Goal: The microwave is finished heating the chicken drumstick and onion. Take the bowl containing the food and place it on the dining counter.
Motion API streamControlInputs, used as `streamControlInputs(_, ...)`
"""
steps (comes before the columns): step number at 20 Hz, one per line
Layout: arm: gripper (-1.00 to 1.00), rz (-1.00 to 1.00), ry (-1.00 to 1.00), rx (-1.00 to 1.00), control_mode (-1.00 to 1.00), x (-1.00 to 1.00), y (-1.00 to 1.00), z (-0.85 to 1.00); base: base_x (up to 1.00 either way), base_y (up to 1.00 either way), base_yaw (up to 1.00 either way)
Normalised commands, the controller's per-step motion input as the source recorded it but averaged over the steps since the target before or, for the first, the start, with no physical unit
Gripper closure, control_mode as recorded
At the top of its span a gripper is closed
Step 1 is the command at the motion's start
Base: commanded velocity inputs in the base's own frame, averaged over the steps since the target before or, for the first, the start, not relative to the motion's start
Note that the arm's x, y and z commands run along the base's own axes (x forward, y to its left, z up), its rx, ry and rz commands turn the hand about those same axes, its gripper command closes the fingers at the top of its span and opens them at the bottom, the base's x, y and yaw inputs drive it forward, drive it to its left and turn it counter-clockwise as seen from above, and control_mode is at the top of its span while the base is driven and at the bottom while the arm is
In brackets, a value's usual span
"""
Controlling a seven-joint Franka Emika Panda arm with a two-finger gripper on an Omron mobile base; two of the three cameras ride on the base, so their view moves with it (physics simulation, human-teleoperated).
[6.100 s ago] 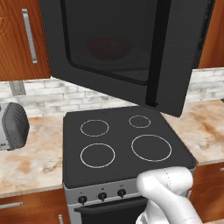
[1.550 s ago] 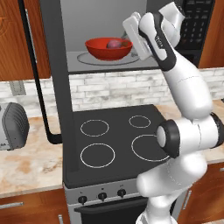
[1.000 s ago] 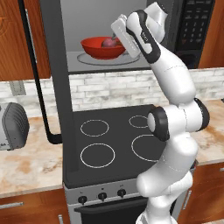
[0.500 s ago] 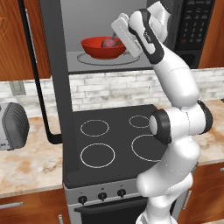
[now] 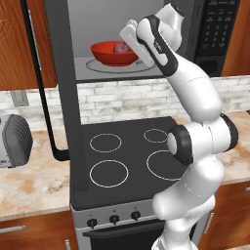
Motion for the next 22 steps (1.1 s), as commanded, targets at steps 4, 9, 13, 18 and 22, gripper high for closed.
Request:
streamControlInputs(4,1.00,0.00,0.00,-0.08,-1.00,0.00,0.10,-0.83,0.00,0.00,0.00)
streamControlInputs(9,1.00,0.00,-0.01,0.00,-1.00,0.00,0.00,-0.68,0.00,0.00,0.00)
streamControlInputs(13,1.00,0.00,-0.01,0.00,-1.00,0.00,0.00,-0.58,0.00,0.00,0.00)
streamControlInputs(18,1.00,-0.02,-0.03,0.00,-1.00,-0.18,0.05,-0.11,0.00,0.00,0.00)
streamControlInputs(22,1.00,-0.17,-0.11,0.03,-1.00,-0.95,0.00,0.00,0.00,0.00,0.00)
